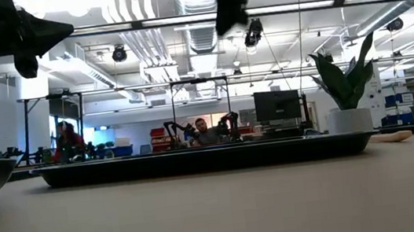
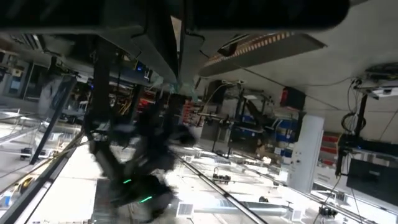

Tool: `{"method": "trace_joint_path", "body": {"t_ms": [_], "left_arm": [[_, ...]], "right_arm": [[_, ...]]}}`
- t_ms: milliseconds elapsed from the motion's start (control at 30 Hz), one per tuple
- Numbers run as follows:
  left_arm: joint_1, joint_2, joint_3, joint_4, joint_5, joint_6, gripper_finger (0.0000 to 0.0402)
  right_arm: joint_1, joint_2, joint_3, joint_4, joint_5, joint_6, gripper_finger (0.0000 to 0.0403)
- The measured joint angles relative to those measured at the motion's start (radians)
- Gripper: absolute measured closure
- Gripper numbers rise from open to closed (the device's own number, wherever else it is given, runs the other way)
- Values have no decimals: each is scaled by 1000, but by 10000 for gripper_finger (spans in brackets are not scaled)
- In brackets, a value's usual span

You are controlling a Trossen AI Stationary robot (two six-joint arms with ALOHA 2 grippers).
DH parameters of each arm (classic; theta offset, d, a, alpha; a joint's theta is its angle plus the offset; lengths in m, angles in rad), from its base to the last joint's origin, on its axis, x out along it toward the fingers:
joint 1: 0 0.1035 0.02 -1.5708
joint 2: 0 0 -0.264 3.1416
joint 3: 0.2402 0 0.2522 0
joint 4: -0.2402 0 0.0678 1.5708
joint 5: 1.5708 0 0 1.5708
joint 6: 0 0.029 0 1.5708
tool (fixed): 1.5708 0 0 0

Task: Pick and place plate/cup/fork/spoon on tray
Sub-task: Put the orange cup on the black tray

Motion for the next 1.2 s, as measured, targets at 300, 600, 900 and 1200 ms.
{"method": "trace_joint_path", "body": {"t_ms": [300,600,900,1200], "left_arm": [[0,0,59,-97,5,1,402],[0,1,57,-101,24,1,402],[0,3,52,-101,29,1,402],[0,8,51,-101,32,1,402]], "right_arm": [[290,-221,-32,-143,232,508,305],[553,-279,-203,-148,308,917,305],[668,-385,-582,-145,168,1254,305],[891,-567,-952,-145,-24,1710,305]]}}
